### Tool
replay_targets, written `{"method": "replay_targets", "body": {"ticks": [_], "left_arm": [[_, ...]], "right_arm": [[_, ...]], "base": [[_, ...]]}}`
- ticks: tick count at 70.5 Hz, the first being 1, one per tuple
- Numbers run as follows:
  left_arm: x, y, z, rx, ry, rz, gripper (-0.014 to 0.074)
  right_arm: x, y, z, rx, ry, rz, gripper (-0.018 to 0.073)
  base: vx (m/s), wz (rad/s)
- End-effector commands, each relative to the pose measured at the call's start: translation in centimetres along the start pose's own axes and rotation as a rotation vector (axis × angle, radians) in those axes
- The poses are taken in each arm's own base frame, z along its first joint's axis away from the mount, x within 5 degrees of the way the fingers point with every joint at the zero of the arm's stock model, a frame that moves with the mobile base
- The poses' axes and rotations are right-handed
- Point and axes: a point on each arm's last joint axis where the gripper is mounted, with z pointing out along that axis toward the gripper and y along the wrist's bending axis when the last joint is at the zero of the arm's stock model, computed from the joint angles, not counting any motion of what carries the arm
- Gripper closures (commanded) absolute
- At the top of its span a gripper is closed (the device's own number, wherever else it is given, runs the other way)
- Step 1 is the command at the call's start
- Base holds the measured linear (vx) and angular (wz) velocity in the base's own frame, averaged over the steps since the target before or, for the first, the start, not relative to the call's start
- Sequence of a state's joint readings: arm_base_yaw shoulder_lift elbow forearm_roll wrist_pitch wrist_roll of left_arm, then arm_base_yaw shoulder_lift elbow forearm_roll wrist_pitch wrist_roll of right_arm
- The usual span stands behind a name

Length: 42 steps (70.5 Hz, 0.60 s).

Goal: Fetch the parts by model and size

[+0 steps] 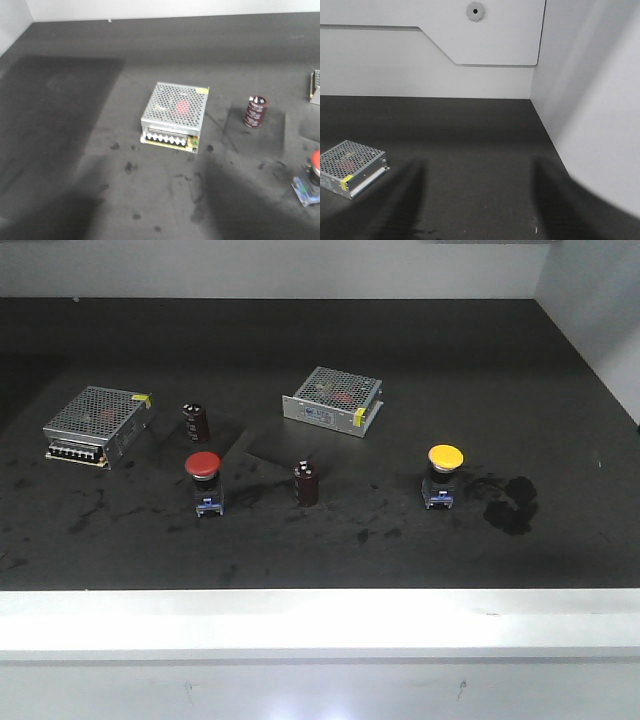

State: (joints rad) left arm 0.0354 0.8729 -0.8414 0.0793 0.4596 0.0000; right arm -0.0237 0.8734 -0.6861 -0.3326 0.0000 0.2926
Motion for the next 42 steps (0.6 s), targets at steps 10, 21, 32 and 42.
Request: {"method": "replay_targets", "body": {"ticks": [10, 21, 32, 42], "left_arm": [[-1.4, 0.0, -0.7, 0.008, -0.075, -0.014, -0.0130], [-1.3, 0.0, -0.7, 0.009, -0.067, -0.017, -0.0099], [-1.4, -0.5, -0.7, 0.048, -0.072, -0.040, -0.0081], [-1.7, -1.9, -0.4, 0.142, -0.092, 0.008, -0.0076]], "right_arm": [[-1.6, 0.1, -0.3, -0.015, -0.083, -0.013, -0.0169], [-1.7, 0.2, -0.3, -0.019, -0.096, -0.023, -0.0146], [-1.9, 0.2, -0.3, -0.025, -0.113, -0.022, -0.0105], [-1.9, 0.2, -0.3, -0.025, -0.113, -0.022, -0.0069]], "base": [[0.00, 0.00], [0.00, 0.00], [0.00, 0.00], [0.00, 0.00]]}}
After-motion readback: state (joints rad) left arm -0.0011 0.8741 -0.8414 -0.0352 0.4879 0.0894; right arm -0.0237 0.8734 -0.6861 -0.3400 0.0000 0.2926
